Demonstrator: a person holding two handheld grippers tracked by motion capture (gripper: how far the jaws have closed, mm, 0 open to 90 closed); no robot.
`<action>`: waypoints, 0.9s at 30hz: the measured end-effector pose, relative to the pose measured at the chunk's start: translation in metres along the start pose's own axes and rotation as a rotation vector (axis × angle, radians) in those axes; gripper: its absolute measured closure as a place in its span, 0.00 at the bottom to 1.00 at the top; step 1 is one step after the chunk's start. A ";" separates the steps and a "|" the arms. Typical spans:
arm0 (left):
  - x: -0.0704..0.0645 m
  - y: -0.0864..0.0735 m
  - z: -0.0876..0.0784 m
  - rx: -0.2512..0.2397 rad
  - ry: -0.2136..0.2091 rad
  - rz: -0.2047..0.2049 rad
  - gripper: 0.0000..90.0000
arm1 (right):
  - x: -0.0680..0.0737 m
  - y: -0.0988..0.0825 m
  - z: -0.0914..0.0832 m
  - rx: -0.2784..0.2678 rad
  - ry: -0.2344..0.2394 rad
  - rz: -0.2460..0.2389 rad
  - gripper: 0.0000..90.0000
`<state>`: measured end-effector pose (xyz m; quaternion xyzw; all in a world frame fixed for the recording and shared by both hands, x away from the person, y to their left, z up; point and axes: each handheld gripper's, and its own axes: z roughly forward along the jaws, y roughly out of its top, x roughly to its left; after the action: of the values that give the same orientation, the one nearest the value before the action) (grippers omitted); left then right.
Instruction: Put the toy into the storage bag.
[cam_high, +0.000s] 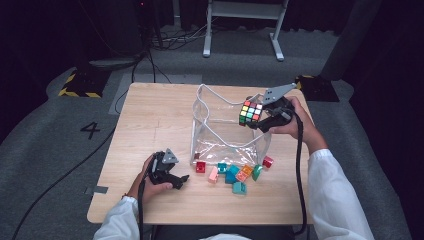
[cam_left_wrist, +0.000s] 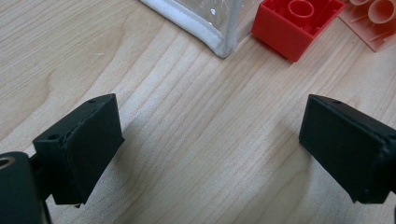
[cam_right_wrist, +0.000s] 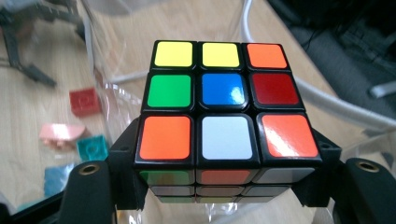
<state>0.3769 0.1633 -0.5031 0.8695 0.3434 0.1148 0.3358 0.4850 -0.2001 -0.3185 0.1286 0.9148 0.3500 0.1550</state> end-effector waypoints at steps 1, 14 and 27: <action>0.000 0.000 0.000 0.000 0.000 0.000 0.07 | -0.002 0.001 0.001 0.029 0.001 0.001 0.37; 0.000 0.000 0.000 0.000 0.000 0.000 0.07 | -0.015 0.012 0.016 0.328 0.021 0.021 0.37; 0.000 0.000 0.000 0.000 0.000 0.000 0.07 | -0.012 0.013 0.019 0.413 0.037 0.004 0.43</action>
<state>0.3770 0.1633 -0.5031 0.8695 0.3435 0.1147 0.3360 0.5048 -0.1829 -0.3210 0.1531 0.9696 0.1575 0.1076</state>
